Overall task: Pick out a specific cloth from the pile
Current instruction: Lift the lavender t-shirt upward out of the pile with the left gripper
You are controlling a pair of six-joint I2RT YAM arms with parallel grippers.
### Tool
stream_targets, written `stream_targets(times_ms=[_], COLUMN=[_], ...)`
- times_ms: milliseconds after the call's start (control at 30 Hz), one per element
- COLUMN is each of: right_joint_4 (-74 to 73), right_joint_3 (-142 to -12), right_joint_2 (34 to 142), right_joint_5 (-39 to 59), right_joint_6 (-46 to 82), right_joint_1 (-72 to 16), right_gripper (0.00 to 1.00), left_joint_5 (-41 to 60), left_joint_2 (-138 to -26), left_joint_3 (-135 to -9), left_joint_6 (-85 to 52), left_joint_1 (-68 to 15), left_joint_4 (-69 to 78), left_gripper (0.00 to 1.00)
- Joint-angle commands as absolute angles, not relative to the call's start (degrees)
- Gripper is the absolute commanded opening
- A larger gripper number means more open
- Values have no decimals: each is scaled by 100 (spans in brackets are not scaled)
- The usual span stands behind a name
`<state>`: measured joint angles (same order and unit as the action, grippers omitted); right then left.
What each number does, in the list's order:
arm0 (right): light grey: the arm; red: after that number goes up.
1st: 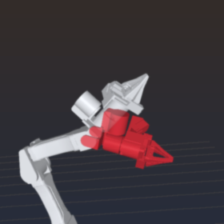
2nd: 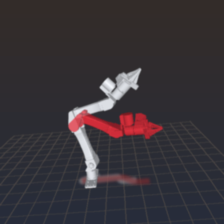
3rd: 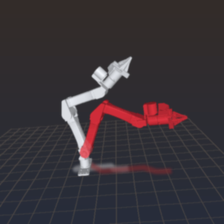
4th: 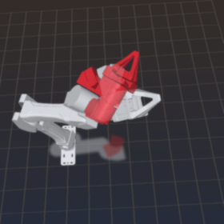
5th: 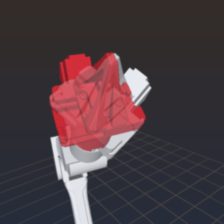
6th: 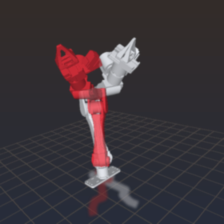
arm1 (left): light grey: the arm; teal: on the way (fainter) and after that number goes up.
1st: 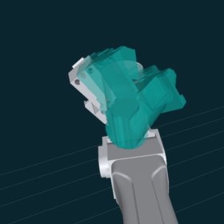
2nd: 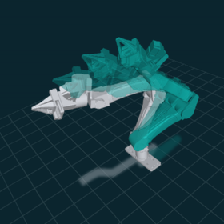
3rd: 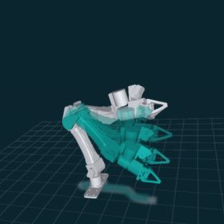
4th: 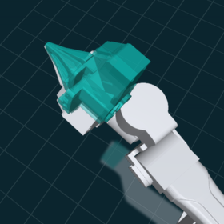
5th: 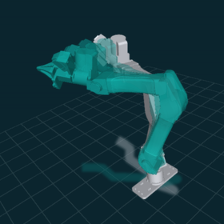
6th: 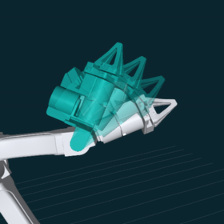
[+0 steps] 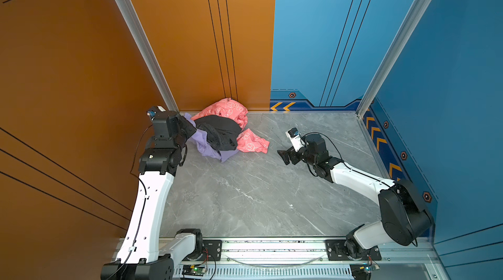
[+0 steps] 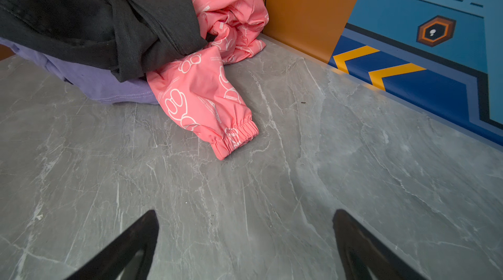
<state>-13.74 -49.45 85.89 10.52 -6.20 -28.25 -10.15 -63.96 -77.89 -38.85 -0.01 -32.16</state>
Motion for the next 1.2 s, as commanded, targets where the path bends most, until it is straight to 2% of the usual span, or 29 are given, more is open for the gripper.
stream_targets(times_ms=[0,367,933,1167], right_joint_4=[-1239,-1187,-1055,-1312], right_joint_3=[-5064,-4864,-4432,-4152], right_joint_2=[8486,8193,7240,7066], right_joint_5=[1066,650,-389,-548], right_joint_6=[-571,-501,-343,-326], right_joint_1=[-2887,-2988,-3190,-3158], right_gripper=[100,100,100,100], left_joint_5=[-1313,-1423,-453,236], left_joint_2=[-6429,-6945,-7953,-8639], left_joint_3=[-8374,-9641,-11402,-12601], left_joint_6=[-3380,-2625,-2252,-2148], left_joint_1=[-166,-641,-541,-475], left_joint_4=[-2821,-2797,-2400,-2452], left_gripper=[0,0,0,0])
